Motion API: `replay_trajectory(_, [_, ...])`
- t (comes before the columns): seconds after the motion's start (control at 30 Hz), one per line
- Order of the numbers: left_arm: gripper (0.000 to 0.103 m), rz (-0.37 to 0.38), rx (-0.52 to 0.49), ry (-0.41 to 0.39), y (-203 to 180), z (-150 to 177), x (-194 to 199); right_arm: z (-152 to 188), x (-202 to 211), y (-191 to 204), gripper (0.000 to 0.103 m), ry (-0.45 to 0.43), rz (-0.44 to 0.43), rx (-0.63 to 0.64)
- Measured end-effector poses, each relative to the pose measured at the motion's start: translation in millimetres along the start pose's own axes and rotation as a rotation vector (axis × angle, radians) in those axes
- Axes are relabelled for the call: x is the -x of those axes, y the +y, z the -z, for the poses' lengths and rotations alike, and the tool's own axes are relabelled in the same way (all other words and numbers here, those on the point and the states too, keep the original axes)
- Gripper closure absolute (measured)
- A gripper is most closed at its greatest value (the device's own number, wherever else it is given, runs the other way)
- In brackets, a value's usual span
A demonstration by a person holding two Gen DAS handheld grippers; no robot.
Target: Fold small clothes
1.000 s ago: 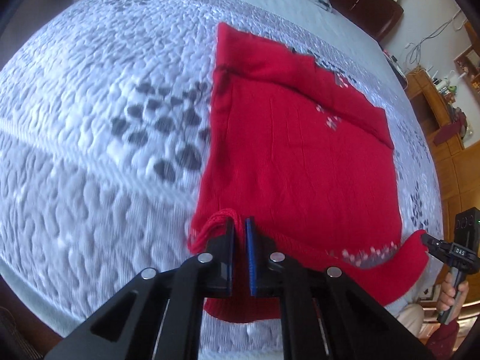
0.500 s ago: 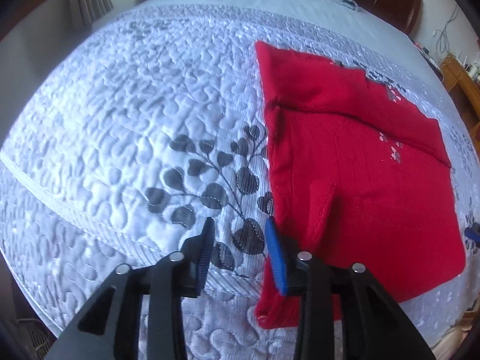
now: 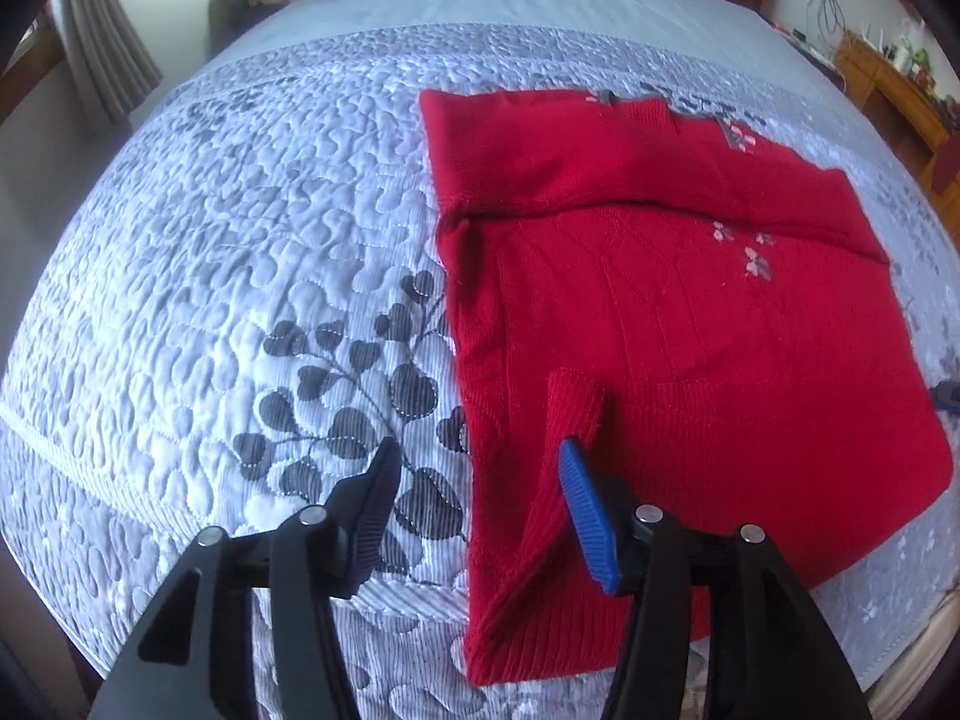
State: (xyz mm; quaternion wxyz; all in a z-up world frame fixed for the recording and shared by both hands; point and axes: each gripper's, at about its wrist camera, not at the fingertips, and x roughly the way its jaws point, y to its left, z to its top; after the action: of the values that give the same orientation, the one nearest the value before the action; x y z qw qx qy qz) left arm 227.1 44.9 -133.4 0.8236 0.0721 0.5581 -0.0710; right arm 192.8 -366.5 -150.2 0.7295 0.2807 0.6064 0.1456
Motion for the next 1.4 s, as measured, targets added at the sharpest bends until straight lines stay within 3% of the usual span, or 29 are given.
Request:
replay_trajectory(0.2, [0.045, -0.026, -0.049, 0.014, -7, -6, -14, -15, -14, 6, 0.062, 0.024, 0.064, 0.052])
replay_trajectory(0.37, [0.038, -0.02, -0.107, 0.006, -15, -10, -19, -19, -23, 6, 0.063, 0.06, 0.081, 0.092])
replay_trajectory(0.43, [0.037, -0.017, -0.121, 0.007, -16, -11, -21, -20, -25, 8, 0.071, 0.063, 0.09, 0.11])
replay_trajectory(0.5, [0.037, -0.015, -0.128, 0.008, -16, -11, -23, -19, -27, 9, 0.091, 0.068, 0.101, 0.129])
replay_trajectory(0.57, [0.06, 0.019, -0.123, 0.008, -14, -11, -23, -17, -26, 9, 0.099, 0.057, 0.094, 0.138])
replay_trajectory(0.6, [0.08, 0.06, -0.109, 0.014, -13, -12, -23, -16, -24, 10, 0.099, 0.045, 0.099, 0.148])
replay_trajectory(0.63, [0.088, 0.084, -0.091, 0.015, -11, -12, -23, -15, -22, 11, 0.099, 0.038, 0.095, 0.152])
replay_trajectory(0.7, [0.093, 0.079, -0.074, 0.0, -8, -12, -19, -13, -16, 12, 0.099, 0.015, 0.077, 0.154])
replay_trajectory(0.9, [0.094, 0.088, -0.053, -0.046, 2, -1, -2, -3, 9, 13, 0.099, -0.049, 0.006, 0.13])
replay_trajectory(1.0, [0.103, 0.059, -0.057, -0.052, 4, 7, 5, 5, 17, 14, 0.099, -0.068, -0.02, 0.128])
replay_trajectory(1.07, [0.103, 0.02, -0.057, -0.05, 6, 12, 8, 10, 20, 16, 0.099, -0.075, -0.027, 0.124])
replay_trajectory(1.17, [0.09, 0.025, -0.059, -0.065, 8, 16, 20, 12, 18, 18, 0.099, -0.071, -0.006, 0.122])
replay_trajectory(1.23, [0.032, 0.048, -0.078, -0.078, 3, 14, 27, 11, 13, 18, 0.099, -0.059, -0.005, 0.113])
replay_trajectory(1.3, [0.028, 0.014, -0.148, -0.118, -13, 10, 32, 8, 8, 20, 0.099, -0.054, -0.01, 0.107])
replay_trajectory(1.4, [0.028, -0.025, -0.232, -0.099, -36, 1, 21, 5, 4, 23, 0.099, -0.049, -0.02, 0.106])
